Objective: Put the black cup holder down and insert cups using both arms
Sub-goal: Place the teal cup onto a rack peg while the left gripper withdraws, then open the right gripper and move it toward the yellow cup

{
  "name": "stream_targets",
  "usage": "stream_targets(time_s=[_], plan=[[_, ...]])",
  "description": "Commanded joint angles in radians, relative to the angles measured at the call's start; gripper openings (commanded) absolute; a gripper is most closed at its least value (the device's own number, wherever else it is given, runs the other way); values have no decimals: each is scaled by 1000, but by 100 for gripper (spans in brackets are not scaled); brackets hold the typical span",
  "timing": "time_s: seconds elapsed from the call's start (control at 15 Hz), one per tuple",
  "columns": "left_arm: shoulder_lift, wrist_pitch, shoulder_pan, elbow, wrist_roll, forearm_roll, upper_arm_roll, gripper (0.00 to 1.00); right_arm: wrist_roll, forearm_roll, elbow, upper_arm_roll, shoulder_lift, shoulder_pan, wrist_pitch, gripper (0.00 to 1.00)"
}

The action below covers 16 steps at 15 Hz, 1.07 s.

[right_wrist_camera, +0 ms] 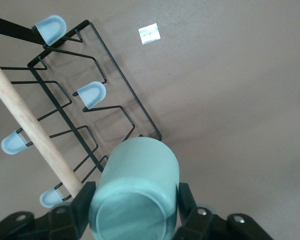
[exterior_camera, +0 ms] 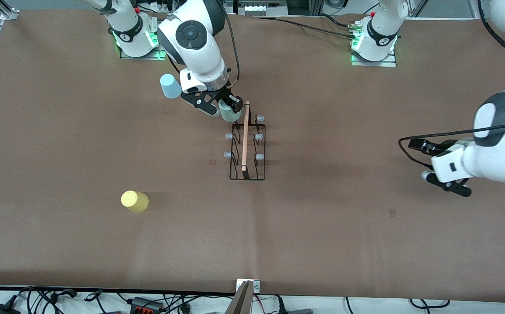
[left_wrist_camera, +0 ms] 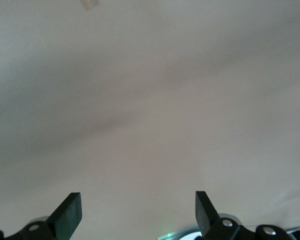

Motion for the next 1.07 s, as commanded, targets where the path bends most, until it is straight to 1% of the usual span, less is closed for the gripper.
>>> stream_targets(time_s=[0.0, 0.07, 0.13, 0.2, 0.27, 0.33, 0.4, 0.47, 0.53, 0.67, 0.73, 0.87, 0.93, 1.0], plan=[[-125, -10, -105, -85, 103, -105, 177, 100, 4, -21, 14, -13, -6, -1, 3, 100], [-164, -10, -142, -109, 120, -148, 246, 100, -25, -19, 20, -21, -21, -15, 0, 100], [-219, -6, -177, -140, 116, -164, 296, 100, -60, -19, 20, -27, -41, -47, -5, 100], [-274, -1, -193, -160, 106, -162, 327, 100, -124, -19, 20, -28, -63, -87, -20, 100], [-328, -1, -220, -172, 105, -153, 356, 100, -225, -18, 21, -28, -74, -134, -52, 100], [-359, 0, -264, -174, 106, -146, 403, 100, -374, -18, 21, -31, -78, -192, -82, 100], [-382, 17, -298, -174, 106, -143, 451, 100, -522, -19, 21, -54, -78, -242, -89, 100], [-409, 61, -312, -174, 105, -141, 466, 100, -691, -19, 20, -103, -77, -273, -89, 100], [-440, 103, -305, -177, 105, -141, 466, 100, -855, -19, 21, -157, -68, -294, -89, 100], [-456, 164, -303, -182, 105, -139, 466, 100, -1087, -19, 24, -250, -32, -307, -71, 100], [-454, 174, -306, -186, 105, -139, 466, 100, -1170, -19, 41, -287, 3, -308, -35, 100], [-439, 149, -299, -177, 115, -136, 466, 100, -1258, -21, 98, -327, 82, -305, 24, 100], [-431, 140, -297, -173, 114, -136, 466, 100, -1278, -27, 130, -349, 125, -302, 32, 100], [-430, 138, -296, -173, 115, -136, 466, 100, -1315, -29, 176, -366, 185, -304, 51, 100]])
